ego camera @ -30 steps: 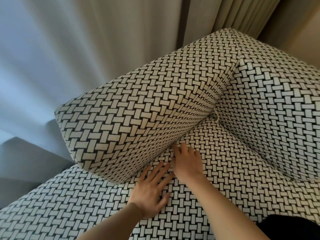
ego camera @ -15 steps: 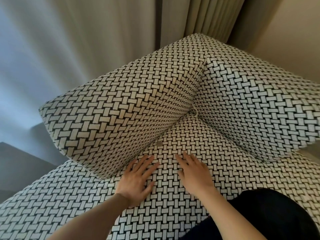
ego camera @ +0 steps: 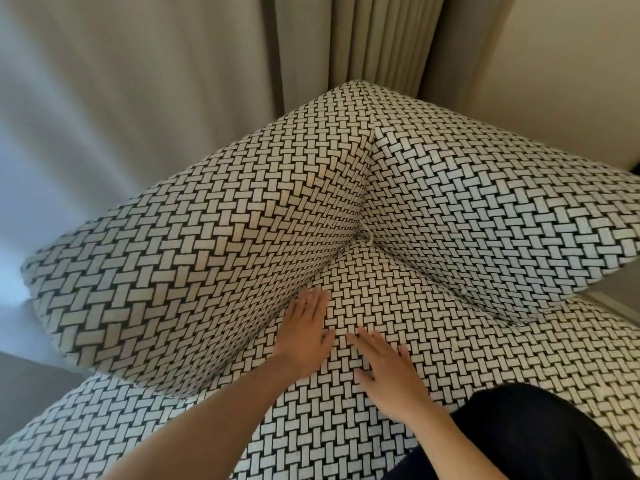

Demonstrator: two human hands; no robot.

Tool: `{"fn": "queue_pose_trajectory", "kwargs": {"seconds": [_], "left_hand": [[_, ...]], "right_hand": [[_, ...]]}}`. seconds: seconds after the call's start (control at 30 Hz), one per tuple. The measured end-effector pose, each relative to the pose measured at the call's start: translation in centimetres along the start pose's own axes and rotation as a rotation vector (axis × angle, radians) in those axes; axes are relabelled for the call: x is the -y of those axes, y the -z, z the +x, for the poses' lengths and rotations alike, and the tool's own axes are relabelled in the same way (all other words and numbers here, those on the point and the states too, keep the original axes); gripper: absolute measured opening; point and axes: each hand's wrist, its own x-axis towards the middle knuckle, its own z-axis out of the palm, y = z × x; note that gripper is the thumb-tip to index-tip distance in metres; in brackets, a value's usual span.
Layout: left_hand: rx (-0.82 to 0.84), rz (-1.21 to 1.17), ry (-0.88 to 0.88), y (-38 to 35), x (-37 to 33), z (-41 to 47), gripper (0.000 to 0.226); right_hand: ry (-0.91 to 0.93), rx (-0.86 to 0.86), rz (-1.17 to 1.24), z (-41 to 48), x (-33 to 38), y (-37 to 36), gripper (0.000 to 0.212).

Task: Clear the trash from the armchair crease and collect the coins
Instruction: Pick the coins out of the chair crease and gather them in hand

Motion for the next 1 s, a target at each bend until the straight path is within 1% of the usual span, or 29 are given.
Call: {"fn": "queue_pose_trajectory", "kwargs": {"seconds": [0.07,0.13,0.23,0.3,0.37,0.4,0.43,0.5,0.57,0.63,0.7,0.77,0.87,1.0], "left_hand": [[0.027,0.001,-0.096,0.4,-0.8,2.2,0.065],[0.037,0.018,-0.152,0.7,-1.2,3.8,0.062],[-0.029,0.054,-0.157,0.3,-1.4,4.4,0.062],[-0.057,0.01,-0.143,0.1,-1.4,4.5,0.065],[-0.073,-0.011,-0.137,-0.3,-1.3,4.5,0.067],[-0.085,-0.014,-0.13,-0.5,-1.2,4.5,0.068],[-0.092,-0.017,-0.126,-0.7,-1.1,4.6,0.069],[-0.102,-0.02,-0.125,-1.0,-1.0,4.7,0.069],[-0.115,-0.016,-0.124,-1.3,-0.9,4.8,0.069],[-0.112,-0.018,-0.12,-1.5,-0.8,4.8,0.069],[-0.119,-0.022,-0.113,-1.7,-0.7,5.0,0.069],[-0.124,-0.016,-0.122,-1.4,-0.8,5.0,0.069],[-0.148,0.007,-0.126,-1.1,-1.1,4.9,0.069],[-0.158,0.011,-0.121,-0.8,-1.3,4.8,0.066]], "right_hand": [[0.005,0.031,0.004,0.3,-0.5,-0.1,0.06],[0.013,0.109,0.063,0.6,-0.9,0.6,0.06],[0.055,0.245,0.086,1.0,-1.6,2.0,0.062],[0.086,0.374,0.097,1.3,-2.0,3.3,0.065],[0.058,0.519,0.209,1.9,-2.4,5.2,0.062],[0.032,0.551,0.275,2.3,-2.6,6.3,0.057],[-0.003,0.528,0.342,2.9,-2.7,7.4,0.052],[-0.085,0.363,0.45,4.3,-2.9,9.5,0.038],[-0.095,0.161,0.431,6.4,-3.1,10.8,0.03],[-0.051,0.025,0.366,8.4,-2.8,11.1,0.033],[0.01,-0.031,0.323,10.7,-2.3,10.7,0.043],[0.067,-0.032,0.333,12.5,-1.3,10.0,0.05],[0.117,-0.056,0.264,14.8,-0.3,8.3,0.05],[0.102,-0.129,0.015,16.0,0.0,6.3,0.046]]}}
